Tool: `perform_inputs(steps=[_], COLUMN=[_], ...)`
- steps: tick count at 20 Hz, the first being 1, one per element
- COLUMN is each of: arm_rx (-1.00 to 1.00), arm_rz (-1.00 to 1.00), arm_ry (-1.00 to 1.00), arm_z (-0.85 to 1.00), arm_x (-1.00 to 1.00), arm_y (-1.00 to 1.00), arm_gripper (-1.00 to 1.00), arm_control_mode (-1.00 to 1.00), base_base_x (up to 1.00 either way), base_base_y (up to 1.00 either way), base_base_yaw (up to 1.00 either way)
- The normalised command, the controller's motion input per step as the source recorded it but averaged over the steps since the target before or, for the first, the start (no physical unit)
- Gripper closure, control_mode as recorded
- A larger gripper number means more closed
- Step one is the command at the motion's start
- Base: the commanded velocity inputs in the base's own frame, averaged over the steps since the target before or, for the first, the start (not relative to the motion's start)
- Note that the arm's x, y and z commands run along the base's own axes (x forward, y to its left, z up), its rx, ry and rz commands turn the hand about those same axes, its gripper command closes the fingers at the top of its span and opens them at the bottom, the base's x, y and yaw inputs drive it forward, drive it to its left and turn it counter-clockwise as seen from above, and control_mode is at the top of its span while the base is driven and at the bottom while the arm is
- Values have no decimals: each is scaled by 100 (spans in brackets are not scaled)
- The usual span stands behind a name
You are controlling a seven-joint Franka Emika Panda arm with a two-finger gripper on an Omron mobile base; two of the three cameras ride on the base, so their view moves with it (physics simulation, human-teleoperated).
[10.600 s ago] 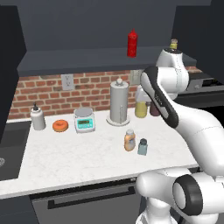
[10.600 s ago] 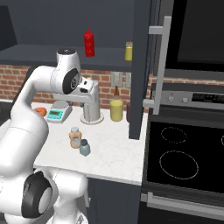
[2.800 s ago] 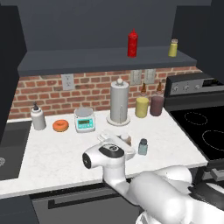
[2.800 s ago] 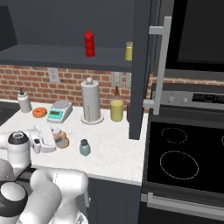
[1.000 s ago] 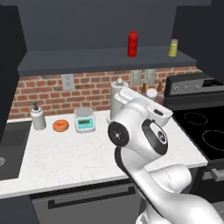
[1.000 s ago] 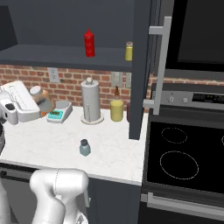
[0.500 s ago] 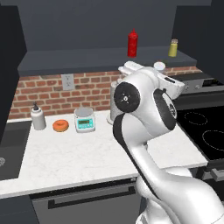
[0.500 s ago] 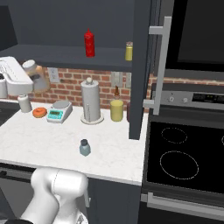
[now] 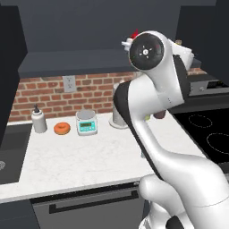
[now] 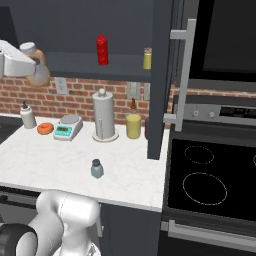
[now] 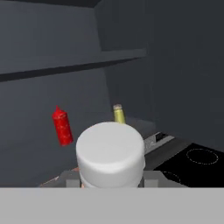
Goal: Put the shaker and condiment bottle from the counter next to their counterparts in the cabinet.
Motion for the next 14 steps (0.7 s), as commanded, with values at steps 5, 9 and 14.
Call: perform_inputs(steps=[5, 9, 14], arm_rx=[2, 0, 0], arm_rz=[43, 17, 0], arm_ry=[-9, -2, 0], arm_z=[0, 0, 0], arm_x=[31, 6, 12], arm_y=[-1, -1, 0], arm_gripper=[100, 100, 100], arm_control_mode=[-100, -100, -100], base_base_x=[0, 0, 0], base_base_y=[0, 0, 0], base_base_yaw=[0, 0, 0])
